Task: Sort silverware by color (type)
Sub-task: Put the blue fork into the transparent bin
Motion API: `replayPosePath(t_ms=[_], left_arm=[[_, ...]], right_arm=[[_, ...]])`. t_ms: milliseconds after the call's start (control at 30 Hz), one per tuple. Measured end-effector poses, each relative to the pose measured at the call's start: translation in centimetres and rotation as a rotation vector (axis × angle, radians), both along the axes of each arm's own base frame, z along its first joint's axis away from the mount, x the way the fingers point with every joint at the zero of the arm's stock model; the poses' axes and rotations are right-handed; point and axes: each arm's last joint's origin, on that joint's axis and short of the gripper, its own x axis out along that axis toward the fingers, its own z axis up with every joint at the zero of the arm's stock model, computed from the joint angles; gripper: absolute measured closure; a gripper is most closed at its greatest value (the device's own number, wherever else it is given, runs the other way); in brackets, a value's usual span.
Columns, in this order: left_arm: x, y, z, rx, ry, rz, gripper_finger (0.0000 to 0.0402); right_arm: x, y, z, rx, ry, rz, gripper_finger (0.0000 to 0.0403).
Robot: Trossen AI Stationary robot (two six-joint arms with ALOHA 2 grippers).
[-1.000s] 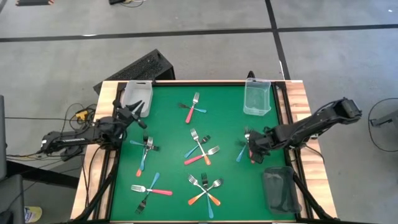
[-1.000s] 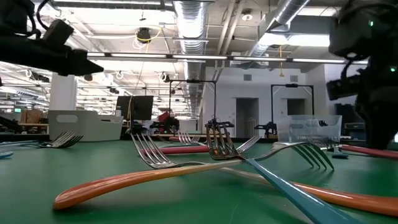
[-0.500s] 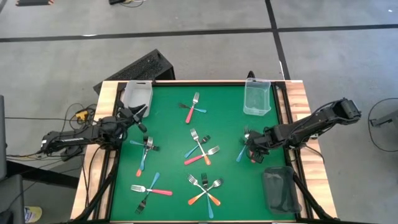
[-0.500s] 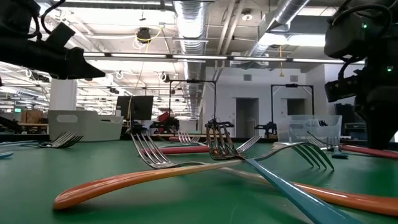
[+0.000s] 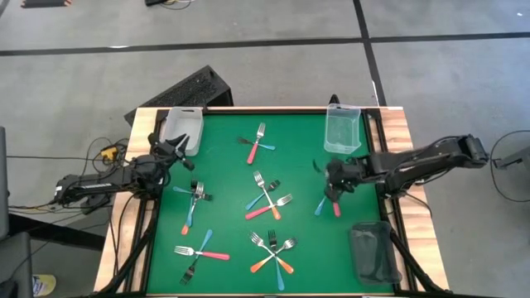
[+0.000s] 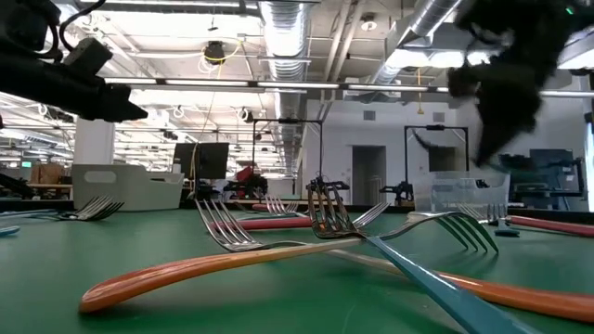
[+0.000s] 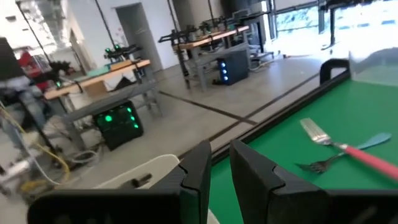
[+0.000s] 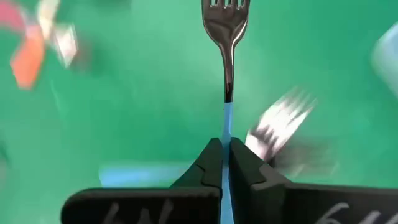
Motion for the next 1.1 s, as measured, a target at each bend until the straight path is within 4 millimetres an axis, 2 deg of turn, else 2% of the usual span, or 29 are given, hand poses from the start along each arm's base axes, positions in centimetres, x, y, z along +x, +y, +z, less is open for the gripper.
replayPosePath(t_ms=[167, 300, 467, 600, 900, 1100], left_arm=[[0.4, -0.2, 0.1, 0.016, 0.016, -0.168, 0.0349], [0.7, -0.4, 0.3, -0.009, -0.039, -0.334, 0.0349], [0.7, -0.5, 0.2, -0.093, -0.118, -0.349, 0.0349], [0.8, -0.6, 0.0, -0.158, -0.149, -0.356, 0.0349], [0.8, -0.7, 0.0, -0.202, -0.188, -0.371, 0.0349], [0.8, -0.7, 0.0, -0.214, -0.2, -0.374, 0.0349]], right_arm=[[0.9, -2.6, 4.4, -0.233, -0.128, -0.227, 0.0384], [0.7, -6.2, 6.0, -0.316, -0.119, -0.368, 0.0384], [-1.0, -10.2, 5.1, -0.312, -0.014, -0.481, 0.0382], [-2.4, -12.2, 4.2, -0.27, 0.064, -0.515, 0.0375], [-2.8, -15.1, 1.4, -0.204, 0.255, -0.474, 0.0354], [-2.5, -16.2, -0.1, -0.178, 0.334, -0.432, 0.0299]])
